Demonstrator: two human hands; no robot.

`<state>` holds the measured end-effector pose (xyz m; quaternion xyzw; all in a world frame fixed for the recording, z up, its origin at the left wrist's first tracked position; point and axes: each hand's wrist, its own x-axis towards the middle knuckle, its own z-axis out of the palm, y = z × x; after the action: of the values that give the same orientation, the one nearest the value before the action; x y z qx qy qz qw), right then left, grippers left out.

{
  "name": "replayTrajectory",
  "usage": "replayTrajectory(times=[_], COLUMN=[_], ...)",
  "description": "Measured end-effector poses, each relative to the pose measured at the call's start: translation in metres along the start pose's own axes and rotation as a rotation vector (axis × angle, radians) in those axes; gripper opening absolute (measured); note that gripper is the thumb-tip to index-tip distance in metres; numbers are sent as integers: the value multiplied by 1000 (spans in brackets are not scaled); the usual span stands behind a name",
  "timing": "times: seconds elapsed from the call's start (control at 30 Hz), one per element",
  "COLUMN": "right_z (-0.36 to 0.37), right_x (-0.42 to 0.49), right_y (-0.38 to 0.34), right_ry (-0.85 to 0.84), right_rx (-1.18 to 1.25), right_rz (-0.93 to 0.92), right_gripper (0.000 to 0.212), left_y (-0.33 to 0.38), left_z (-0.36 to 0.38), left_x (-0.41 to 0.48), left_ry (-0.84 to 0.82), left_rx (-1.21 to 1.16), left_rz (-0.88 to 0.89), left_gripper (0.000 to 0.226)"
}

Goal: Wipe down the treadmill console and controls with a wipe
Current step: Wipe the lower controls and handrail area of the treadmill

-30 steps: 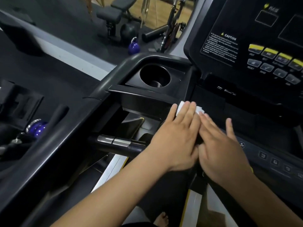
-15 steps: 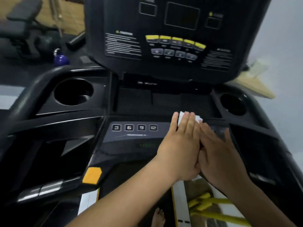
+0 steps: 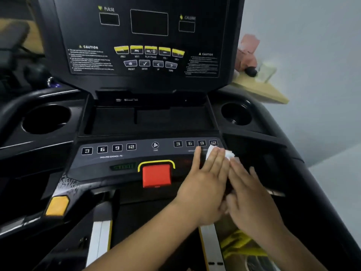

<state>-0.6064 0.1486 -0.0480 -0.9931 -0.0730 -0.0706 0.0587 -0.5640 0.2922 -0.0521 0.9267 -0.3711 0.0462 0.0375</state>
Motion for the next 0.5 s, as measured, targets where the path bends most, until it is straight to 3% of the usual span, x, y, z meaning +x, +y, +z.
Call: replayTrajectory(times=[0.3, 0.5], right_z=[13, 13], right_x=[21, -3], right_y=[-33, 7], right_ry=[-109, -64], right_rx=[98, 143], right_rz=[-274, -217], right_gripper=[72, 68], left_y=[-8, 35], left_z=[-8, 8], left_x=[-37, -19], left_ry=[-24, 43], left_rx=[153, 90], left_rz=[-333, -294], left_gripper=[69, 68])
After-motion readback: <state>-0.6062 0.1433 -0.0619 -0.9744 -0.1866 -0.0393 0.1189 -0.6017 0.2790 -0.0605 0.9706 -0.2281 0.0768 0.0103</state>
